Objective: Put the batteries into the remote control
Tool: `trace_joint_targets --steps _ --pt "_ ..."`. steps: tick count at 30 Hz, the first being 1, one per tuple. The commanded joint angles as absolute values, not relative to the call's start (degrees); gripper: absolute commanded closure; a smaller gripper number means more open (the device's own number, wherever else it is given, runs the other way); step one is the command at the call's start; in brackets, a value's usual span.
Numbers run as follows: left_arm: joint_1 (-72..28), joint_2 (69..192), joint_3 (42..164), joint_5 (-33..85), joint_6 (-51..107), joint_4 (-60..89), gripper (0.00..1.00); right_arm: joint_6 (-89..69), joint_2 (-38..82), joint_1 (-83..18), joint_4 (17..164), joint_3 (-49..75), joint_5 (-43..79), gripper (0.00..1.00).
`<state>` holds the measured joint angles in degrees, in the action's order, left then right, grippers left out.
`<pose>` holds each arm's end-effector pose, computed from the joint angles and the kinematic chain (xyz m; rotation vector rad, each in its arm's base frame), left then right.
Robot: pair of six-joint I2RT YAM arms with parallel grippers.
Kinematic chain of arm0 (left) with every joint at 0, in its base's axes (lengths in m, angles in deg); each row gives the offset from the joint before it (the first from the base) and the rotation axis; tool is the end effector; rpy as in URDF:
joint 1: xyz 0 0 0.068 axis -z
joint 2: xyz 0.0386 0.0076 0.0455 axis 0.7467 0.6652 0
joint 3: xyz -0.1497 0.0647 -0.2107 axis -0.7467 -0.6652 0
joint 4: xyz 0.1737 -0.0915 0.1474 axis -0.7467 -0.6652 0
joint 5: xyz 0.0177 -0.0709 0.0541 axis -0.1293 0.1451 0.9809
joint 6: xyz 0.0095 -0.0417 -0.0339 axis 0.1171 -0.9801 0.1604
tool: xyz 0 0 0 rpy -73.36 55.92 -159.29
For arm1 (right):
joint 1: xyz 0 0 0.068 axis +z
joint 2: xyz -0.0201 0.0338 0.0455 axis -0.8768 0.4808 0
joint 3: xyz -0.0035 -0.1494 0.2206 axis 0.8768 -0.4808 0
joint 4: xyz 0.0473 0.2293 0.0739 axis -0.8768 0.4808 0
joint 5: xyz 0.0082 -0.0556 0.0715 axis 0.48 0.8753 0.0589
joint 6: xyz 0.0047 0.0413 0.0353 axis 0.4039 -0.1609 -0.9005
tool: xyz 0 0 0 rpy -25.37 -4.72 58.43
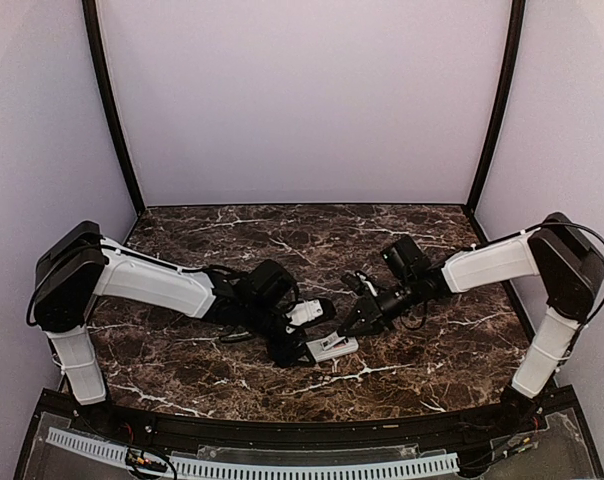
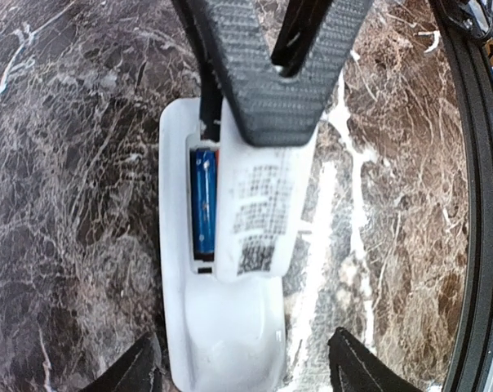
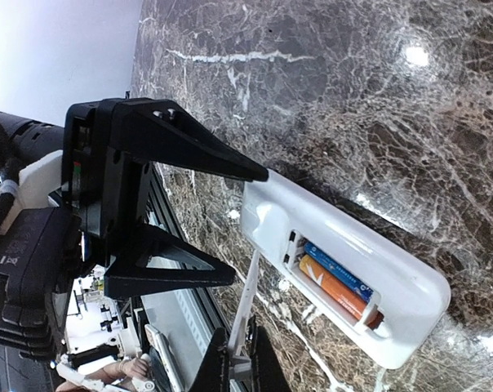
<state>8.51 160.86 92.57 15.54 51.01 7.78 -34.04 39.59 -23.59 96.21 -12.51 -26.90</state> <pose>0.1907 -0.3131 0.1624 1.5390 1.9866 -0.7411 0.2273 0.2120 0.1581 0.5709 -2.6339 -1.5583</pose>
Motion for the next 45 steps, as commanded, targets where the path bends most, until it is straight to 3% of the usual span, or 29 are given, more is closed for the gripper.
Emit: trace_joint_targets --steps 1,12,33,45 --pt "8.73 158.21 89.98 20.14 51.75 3.96 0.3 -36.03 42.24 -23.91 97.77 -11.16 -25.35 1.0" --pt "7.77 160.78 89.44 18.11 51.59 3.59 0.28 -40.68 43.75 -24.32 94.91 -11.26 -26.16 1.0" --pt "7.85 162.43 87.02 12.7 47.54 6.71 0.42 -41.51 44.34 -24.87 92.87 -11.68 -26.66 1.0" --pt "9.98 163.0 87.13 16.78 47.0 6.42 0.32 -33.7 44.7 -25.71 100.15 -9.02 -27.74 1.0"
